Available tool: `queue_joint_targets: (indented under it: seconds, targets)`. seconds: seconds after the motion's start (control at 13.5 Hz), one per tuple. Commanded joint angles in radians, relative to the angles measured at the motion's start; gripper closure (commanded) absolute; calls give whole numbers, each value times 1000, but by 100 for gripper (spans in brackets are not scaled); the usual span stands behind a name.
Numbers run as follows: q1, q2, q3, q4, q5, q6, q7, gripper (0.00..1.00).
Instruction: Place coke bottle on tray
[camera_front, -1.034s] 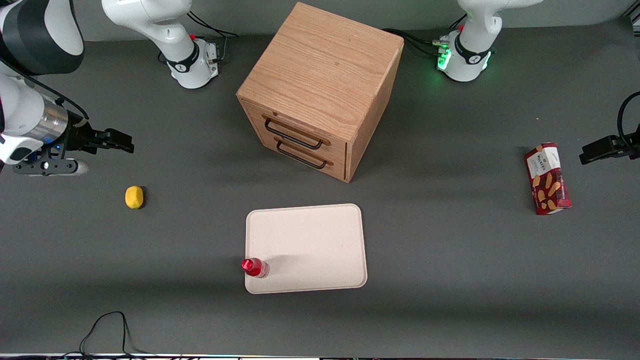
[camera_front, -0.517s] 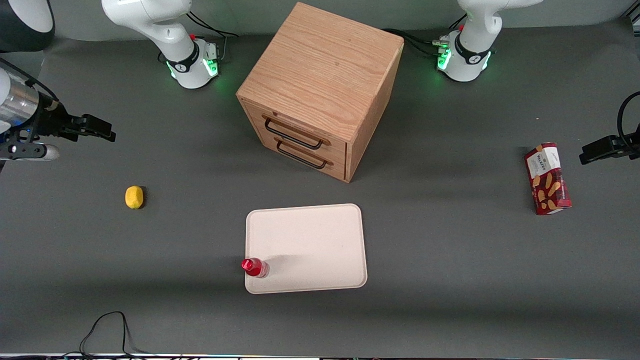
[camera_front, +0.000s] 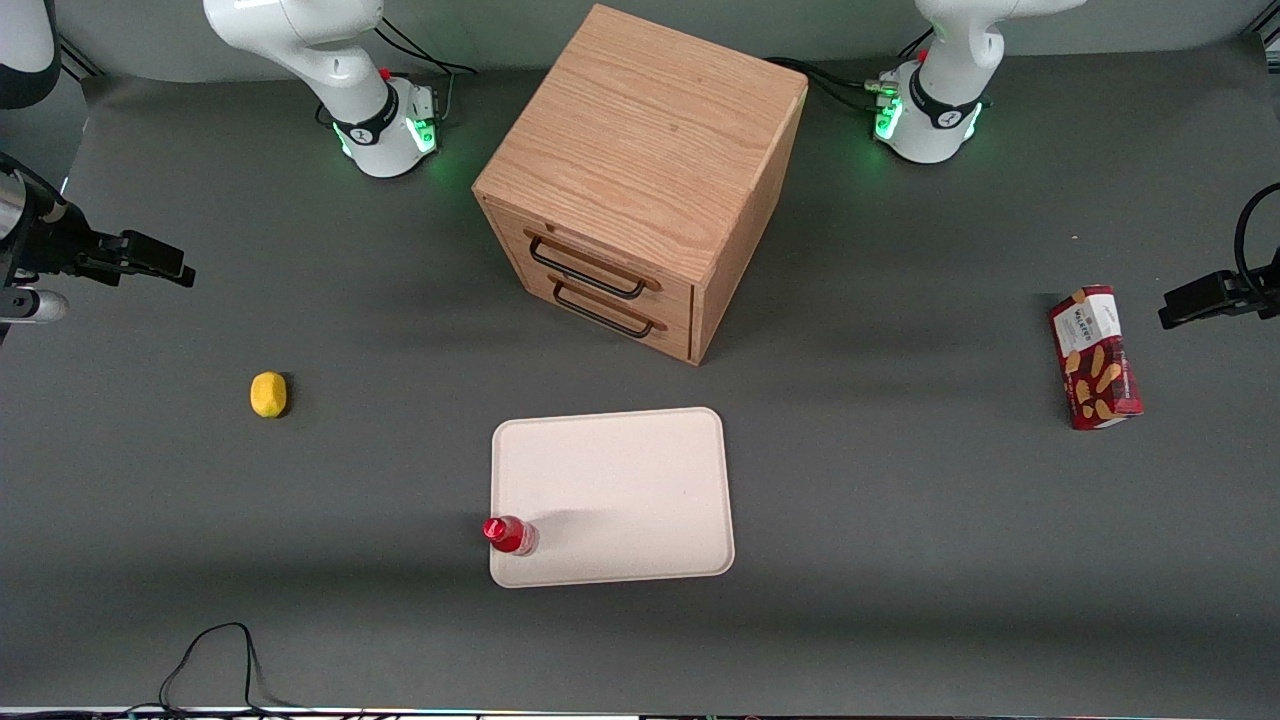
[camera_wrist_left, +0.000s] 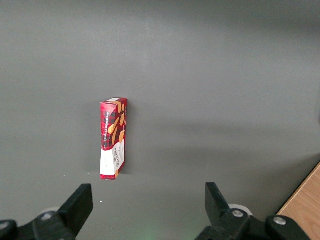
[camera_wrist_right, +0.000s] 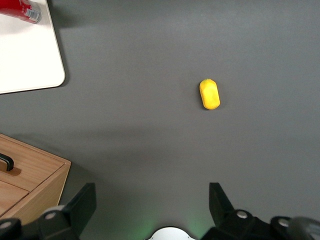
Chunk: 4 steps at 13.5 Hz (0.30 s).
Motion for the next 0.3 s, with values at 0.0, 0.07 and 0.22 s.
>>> queue_joint_targets:
  seconds: [0.0,0.07,0.22]
  targets:
    - [-45,18,51,36,50,-19,-9,0]
    - [-64,17,71,36,52,-19,-11,0]
    - [-78,17,86,36,52,-39,-17,0]
